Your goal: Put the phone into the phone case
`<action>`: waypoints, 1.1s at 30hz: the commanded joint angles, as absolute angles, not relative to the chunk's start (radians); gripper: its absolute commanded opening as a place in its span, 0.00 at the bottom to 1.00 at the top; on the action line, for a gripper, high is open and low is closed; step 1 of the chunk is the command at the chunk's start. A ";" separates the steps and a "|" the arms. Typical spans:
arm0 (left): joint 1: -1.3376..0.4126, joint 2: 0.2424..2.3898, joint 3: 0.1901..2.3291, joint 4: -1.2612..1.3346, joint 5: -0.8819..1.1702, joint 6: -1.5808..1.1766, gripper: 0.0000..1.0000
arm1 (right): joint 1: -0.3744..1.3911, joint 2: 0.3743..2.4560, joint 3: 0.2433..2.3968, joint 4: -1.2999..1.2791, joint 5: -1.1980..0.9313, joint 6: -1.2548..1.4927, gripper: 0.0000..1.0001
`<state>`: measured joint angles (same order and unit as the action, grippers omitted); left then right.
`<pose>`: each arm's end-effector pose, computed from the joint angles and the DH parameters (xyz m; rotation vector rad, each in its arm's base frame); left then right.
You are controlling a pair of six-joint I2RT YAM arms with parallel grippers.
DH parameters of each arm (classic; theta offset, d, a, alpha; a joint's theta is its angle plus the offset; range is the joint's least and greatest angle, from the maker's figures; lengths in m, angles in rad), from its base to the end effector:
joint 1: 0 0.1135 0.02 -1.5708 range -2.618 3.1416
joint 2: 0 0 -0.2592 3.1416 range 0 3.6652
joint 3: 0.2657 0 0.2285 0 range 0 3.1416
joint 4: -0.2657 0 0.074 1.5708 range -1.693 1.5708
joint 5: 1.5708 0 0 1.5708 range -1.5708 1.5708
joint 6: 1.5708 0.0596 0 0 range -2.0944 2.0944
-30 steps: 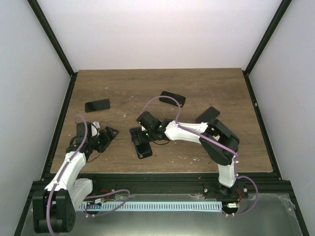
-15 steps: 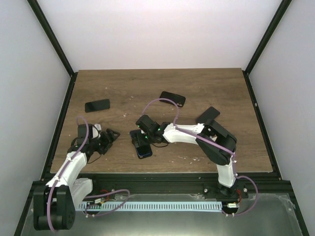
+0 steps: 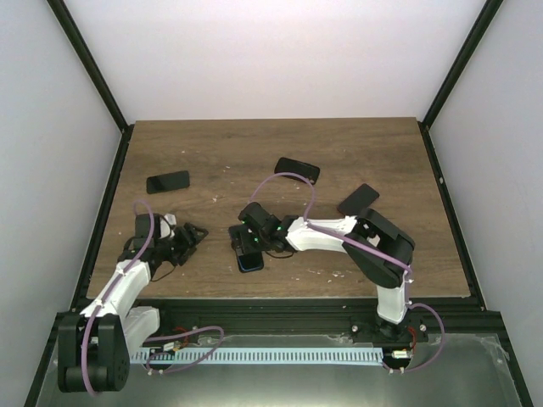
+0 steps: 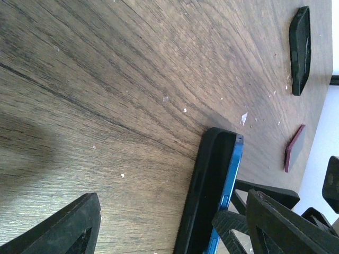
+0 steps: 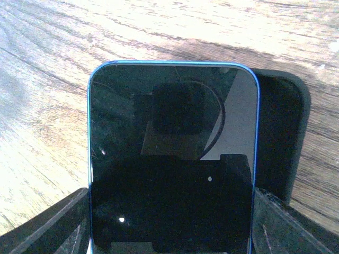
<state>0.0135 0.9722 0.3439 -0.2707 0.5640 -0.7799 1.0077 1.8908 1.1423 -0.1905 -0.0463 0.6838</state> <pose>0.1654 -0.0296 0.1492 -0.7448 2.4431 -1.0145 0.2020 0.3252 0.1457 -0.4507 2.6332 0.6945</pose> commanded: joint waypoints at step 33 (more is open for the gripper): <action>-0.201 1.320 0.435 0.031 0.612 -0.753 0.43 | 0.892 1.703 0.894 -0.038 -0.176 0.730 0.55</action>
